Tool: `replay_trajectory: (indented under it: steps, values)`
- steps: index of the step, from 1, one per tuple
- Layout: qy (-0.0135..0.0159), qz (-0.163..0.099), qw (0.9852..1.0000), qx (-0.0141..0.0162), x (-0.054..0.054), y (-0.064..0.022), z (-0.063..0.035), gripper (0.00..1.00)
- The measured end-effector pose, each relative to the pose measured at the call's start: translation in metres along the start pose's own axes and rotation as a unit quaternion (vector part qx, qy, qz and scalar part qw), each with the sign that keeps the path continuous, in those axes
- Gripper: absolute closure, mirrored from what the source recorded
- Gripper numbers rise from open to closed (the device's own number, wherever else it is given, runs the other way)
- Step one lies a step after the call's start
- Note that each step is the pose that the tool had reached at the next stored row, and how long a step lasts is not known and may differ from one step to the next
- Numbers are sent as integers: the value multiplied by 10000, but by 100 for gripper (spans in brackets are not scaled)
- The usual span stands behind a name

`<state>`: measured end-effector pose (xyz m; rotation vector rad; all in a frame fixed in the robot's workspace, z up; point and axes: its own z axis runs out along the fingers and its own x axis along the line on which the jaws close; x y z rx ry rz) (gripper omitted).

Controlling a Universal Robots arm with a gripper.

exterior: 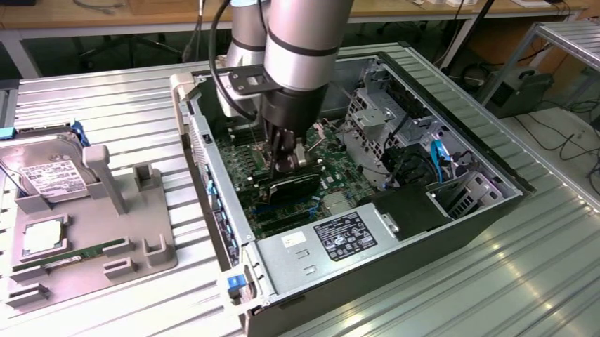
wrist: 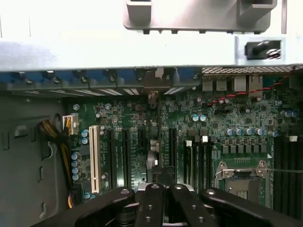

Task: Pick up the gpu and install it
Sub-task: 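Press down on the gpu until it lock into place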

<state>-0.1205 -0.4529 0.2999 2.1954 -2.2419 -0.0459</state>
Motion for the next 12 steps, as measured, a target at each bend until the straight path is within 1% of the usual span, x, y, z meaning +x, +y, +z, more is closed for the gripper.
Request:
replay_trajectory:
  steps: [2, 12]
  values:
    - [0, 0, 10000, -2, -1, 1, -71, 89]
    - [0, 0, 10000, -1, -1, 1, -71, 89]
